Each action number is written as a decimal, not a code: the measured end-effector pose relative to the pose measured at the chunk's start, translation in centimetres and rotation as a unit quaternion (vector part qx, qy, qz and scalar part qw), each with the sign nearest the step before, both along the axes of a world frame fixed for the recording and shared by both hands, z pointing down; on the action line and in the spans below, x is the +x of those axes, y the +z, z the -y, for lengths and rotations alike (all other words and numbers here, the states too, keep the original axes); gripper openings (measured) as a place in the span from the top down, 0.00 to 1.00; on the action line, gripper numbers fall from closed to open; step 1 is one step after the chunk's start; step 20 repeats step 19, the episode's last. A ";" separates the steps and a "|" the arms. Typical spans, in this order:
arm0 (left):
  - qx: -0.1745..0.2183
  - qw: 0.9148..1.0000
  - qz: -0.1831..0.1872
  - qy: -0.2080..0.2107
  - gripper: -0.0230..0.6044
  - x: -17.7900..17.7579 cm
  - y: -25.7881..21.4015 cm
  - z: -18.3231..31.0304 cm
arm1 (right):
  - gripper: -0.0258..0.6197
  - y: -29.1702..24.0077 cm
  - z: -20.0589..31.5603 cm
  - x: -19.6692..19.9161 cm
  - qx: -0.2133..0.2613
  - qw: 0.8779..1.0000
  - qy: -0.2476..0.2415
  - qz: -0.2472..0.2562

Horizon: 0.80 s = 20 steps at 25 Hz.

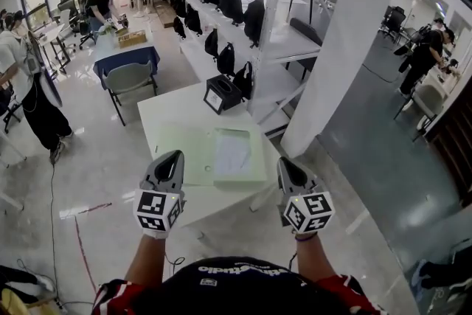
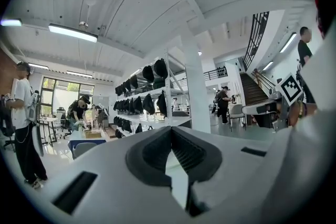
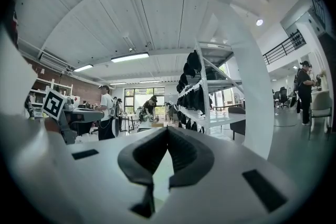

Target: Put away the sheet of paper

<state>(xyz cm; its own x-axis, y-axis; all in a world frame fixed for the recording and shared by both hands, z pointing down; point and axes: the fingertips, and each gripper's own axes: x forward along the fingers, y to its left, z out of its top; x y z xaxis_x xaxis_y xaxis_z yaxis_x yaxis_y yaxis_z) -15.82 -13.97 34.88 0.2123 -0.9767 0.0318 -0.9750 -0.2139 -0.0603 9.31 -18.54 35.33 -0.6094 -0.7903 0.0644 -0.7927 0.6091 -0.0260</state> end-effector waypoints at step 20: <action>0.004 1.000 -0.001 0.001 0.95 -1.2 -0.2 -0.6 | 0.96 -0.2 -0.8 -1.7 -0.003 1.000 -0.008 -0.004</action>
